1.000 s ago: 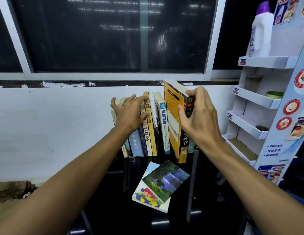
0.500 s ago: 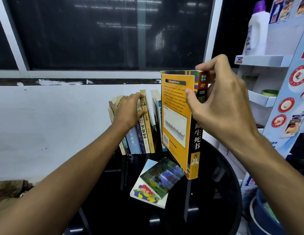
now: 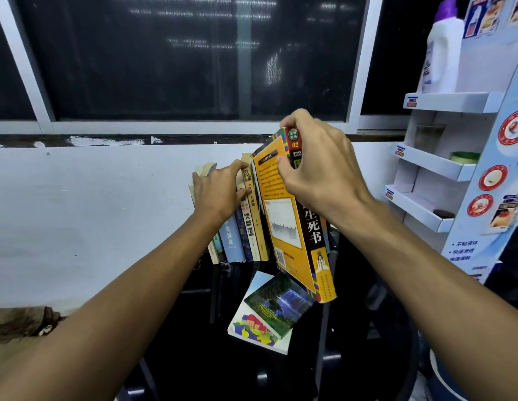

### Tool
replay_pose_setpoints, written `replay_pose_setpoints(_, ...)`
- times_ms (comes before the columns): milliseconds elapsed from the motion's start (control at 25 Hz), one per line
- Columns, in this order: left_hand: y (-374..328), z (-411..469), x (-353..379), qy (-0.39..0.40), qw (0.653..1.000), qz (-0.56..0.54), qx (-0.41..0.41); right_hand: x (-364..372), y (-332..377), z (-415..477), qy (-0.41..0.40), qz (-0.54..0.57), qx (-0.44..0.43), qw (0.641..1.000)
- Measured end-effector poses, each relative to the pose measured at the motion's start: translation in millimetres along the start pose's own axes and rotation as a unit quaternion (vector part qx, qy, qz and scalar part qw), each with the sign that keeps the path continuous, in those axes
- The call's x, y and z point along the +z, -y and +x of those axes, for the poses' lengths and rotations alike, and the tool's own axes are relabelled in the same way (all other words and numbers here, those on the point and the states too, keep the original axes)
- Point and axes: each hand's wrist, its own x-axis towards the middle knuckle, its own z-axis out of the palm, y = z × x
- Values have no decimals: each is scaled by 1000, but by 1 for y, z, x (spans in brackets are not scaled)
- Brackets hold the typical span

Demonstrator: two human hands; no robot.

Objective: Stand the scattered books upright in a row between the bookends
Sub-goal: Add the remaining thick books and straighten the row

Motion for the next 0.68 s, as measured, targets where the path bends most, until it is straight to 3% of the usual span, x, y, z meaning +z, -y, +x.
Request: replay_pose_setpoints(680, 5, -6, -2, -5, 1000, -14, -13, 5, 4, 20, 11, -39, 18, 999)
